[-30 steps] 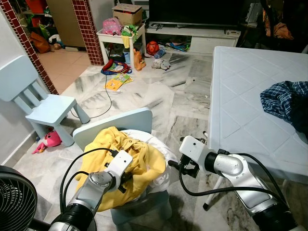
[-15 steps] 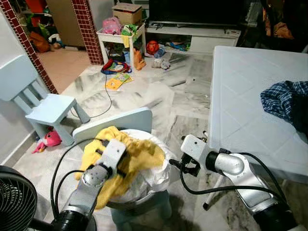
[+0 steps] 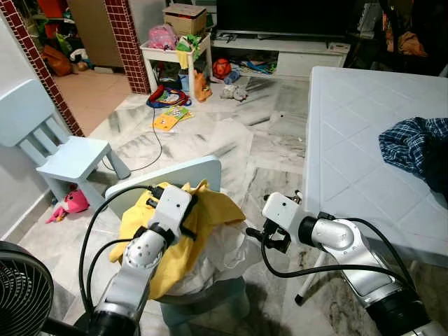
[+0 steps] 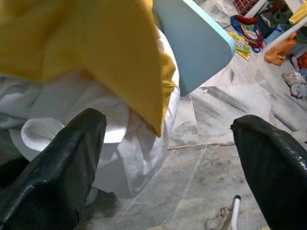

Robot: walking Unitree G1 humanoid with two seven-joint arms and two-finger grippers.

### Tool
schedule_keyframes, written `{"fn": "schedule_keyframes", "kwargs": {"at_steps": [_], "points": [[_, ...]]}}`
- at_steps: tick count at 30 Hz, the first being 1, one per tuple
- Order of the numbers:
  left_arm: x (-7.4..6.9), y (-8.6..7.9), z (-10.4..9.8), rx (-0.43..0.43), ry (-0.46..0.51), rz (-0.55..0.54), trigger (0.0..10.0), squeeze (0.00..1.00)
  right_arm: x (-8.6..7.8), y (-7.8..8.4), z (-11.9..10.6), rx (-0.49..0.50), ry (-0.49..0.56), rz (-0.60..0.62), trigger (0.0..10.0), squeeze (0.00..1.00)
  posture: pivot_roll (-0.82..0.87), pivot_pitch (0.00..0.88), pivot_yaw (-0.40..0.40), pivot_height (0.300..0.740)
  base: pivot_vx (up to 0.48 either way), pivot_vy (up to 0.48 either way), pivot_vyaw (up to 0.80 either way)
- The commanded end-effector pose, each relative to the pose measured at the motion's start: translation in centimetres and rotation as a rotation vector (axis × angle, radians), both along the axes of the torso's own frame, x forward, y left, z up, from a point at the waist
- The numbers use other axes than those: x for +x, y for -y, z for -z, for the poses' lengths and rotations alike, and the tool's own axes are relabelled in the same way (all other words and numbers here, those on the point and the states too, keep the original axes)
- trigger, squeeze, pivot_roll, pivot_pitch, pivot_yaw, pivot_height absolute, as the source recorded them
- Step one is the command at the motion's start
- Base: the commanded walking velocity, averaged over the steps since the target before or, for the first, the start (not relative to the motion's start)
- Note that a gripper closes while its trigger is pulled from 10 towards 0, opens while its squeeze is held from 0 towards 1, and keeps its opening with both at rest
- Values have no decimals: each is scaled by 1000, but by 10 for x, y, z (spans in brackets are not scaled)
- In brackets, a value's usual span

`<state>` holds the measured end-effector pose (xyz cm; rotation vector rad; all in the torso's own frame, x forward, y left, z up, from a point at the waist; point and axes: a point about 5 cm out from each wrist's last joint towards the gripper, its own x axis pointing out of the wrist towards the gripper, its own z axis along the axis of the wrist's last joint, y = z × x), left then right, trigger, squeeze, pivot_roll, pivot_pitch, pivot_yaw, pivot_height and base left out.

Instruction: Hang hanger

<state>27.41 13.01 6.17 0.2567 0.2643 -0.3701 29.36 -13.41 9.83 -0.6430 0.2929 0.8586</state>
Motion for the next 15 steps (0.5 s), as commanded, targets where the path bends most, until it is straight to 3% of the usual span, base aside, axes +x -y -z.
{"fn": "schedule_keyframes", "kwargs": {"at_steps": [1,3,4,5,7,8,9,15], "points": [[-8,-4,8,12,-73,-8,706,0,3,5,-3,0,15,19,10000,0,-87,0,35,740,0,0,0],[-14,-8,15,27,-132,-24,2471,0,3,5,-2,-1,13,19,10000,0,-87,0,35,740,0,0,0],[-17,-13,18,46,-170,-39,4824,0,3,5,-2,0,12,19,10000,0,-84,0,31,740,0,0,0],[-17,-15,18,56,-181,-35,9451,0,3,4,-2,0,11,18,10000,0,-84,0,31,740,0,0,0],[-18,-18,17,74,-193,-36,10000,0,3,4,-2,0,10,17,10000,0,-80,0,29,740,0,0,0],[-18,-20,17,84,-191,-49,10000,569,3,4,-2,0,9,16,10000,0,-80,0,29,740,0,0,0],[-19,-25,16,112,-192,-57,10000,1000,4,4,-2,-1,9,14,10000,0,-76,0,27,740,0,0,0],[-23,-28,16,197,-177,-49,10000,1000,4,4,-3,-2,10,11,10000,0,-75,1,26,740,0,0,0]]}}
